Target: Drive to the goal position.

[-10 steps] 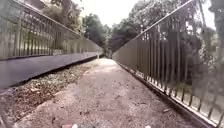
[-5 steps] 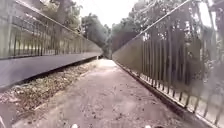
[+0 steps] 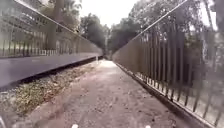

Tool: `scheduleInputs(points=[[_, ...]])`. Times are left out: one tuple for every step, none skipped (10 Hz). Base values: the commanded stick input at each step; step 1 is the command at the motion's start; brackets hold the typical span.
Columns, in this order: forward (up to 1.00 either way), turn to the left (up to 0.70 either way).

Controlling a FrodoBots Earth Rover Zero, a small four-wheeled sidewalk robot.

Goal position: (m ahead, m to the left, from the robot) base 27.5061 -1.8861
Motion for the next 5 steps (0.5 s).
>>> scheduleInputs(points=[[1.0, 0.0], [1.0, 0.0], [1.0, 0.0], [1.0, 0.24], [1.0, 0.0]])
